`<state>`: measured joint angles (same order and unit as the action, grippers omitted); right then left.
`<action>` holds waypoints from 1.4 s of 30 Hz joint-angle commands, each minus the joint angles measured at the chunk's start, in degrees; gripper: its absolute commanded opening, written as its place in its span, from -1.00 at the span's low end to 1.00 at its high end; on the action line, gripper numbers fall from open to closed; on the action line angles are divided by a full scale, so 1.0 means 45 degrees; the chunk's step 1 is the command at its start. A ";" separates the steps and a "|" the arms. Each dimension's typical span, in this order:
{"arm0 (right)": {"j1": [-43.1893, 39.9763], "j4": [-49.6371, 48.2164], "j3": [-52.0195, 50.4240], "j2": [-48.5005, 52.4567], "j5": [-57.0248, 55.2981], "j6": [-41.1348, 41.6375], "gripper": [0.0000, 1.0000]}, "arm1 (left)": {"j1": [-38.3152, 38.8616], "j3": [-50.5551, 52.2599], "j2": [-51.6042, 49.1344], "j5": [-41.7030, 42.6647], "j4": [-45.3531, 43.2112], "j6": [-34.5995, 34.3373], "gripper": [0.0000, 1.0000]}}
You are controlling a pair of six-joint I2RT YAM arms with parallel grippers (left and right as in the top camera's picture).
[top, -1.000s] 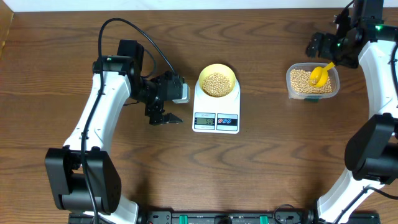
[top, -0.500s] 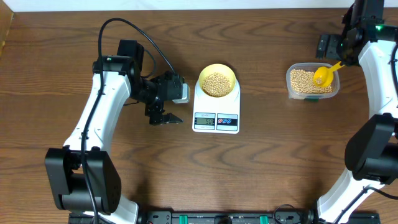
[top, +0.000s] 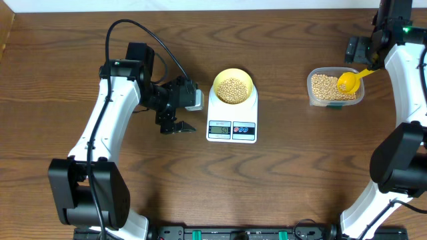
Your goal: Scoop item into bowl and weigh 50g on scale
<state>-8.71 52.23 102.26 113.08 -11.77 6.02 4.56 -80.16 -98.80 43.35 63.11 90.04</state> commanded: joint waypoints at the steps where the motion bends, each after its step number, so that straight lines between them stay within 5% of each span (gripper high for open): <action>1: 0.0019 0.0005 -0.0087 -0.0306 -0.0510 -0.0126 0.99 | -0.0010 0.0097 0.0000 0.0063 0.0092 0.0121 0.95; 16: -0.0053 -0.0170 -0.0087 -0.0306 -0.0884 -0.0107 0.99 | -0.0010 0.0097 0.0000 0.0063 0.0092 0.0121 0.95; 24: -0.0044 -0.0719 -0.0087 -0.0306 0.2030 -0.0112 0.98 | -0.0010 0.0097 0.0000 0.0063 0.0092 0.0121 0.95; 42: -0.0044 -0.1268 -0.0087 -0.0306 0.2079 -0.0117 0.98 | -0.0010 0.0097 0.0000 0.0063 0.0092 0.0126 0.95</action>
<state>-8.75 46.61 102.24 113.08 -2.74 5.82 4.56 -80.16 -98.80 43.33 63.11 90.04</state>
